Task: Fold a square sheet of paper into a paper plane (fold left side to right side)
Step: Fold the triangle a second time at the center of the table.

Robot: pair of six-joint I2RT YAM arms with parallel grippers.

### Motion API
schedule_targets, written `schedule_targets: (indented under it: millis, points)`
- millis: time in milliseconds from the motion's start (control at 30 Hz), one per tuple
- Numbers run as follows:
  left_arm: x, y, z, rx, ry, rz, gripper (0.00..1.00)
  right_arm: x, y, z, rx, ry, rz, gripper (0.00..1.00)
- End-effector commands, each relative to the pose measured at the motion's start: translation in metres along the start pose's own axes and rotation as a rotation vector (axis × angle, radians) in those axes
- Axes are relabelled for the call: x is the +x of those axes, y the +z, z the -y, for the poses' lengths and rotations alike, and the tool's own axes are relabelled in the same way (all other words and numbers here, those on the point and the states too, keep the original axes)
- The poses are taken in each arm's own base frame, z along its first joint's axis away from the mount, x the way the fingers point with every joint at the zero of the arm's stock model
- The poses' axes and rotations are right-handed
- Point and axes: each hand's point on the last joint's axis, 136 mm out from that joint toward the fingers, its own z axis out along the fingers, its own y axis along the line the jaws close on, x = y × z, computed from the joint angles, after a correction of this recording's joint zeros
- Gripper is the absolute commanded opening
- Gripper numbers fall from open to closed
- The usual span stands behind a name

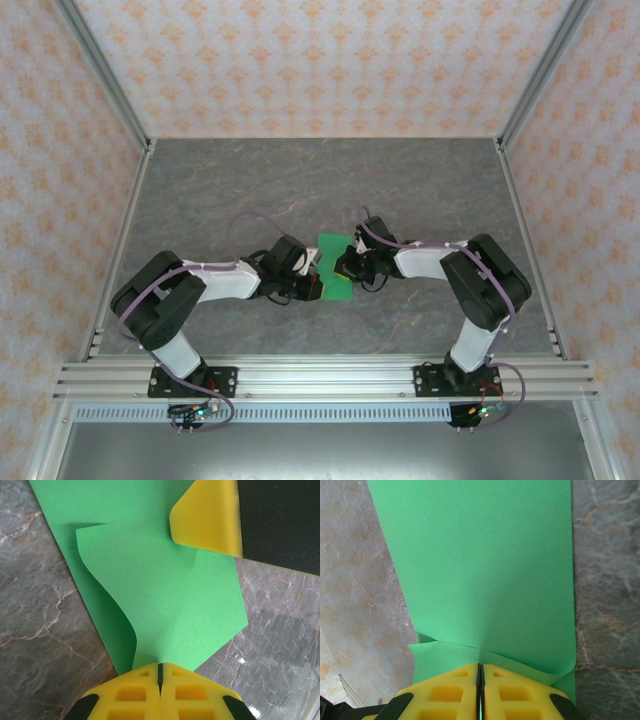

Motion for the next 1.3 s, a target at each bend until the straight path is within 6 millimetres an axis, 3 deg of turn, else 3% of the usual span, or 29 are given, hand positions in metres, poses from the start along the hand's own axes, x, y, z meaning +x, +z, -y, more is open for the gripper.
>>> schedule_targets:
  millis: [0, 167, 367, 600, 967, 1267]
  points:
    - [0.004, 0.000, -0.015, -0.062, -0.009, -0.004, 0.03, 0.006, 0.006, 0.028, 0.107, 0.020, -0.020, 0.11]
    - [0.012, 0.003, -0.022, -0.077, -0.019, -0.020, 0.01, 0.001, 0.002, 0.011, 0.049, -0.020, -0.009, 0.12]
    - [0.020, 0.007, -0.028, -0.082, -0.034, -0.037, 0.00, -0.006, -0.025, -0.022, -0.029, -0.113, 0.047, 0.13]
    - [0.023, 0.009, -0.030, -0.083, -0.038, -0.039, 0.00, 0.019, -0.027, -0.036, -0.069, -0.145, 0.036, 0.12]
    - [0.022, 0.008, -0.029, -0.084, -0.037, -0.038, 0.00, 0.036, -0.004, -0.035, -0.071, -0.116, 0.013, 0.11]
    - [0.021, 0.007, -0.029, -0.088, -0.037, -0.038, 0.00, 0.040, 0.004, -0.025, -0.044, -0.107, 0.010, 0.11]
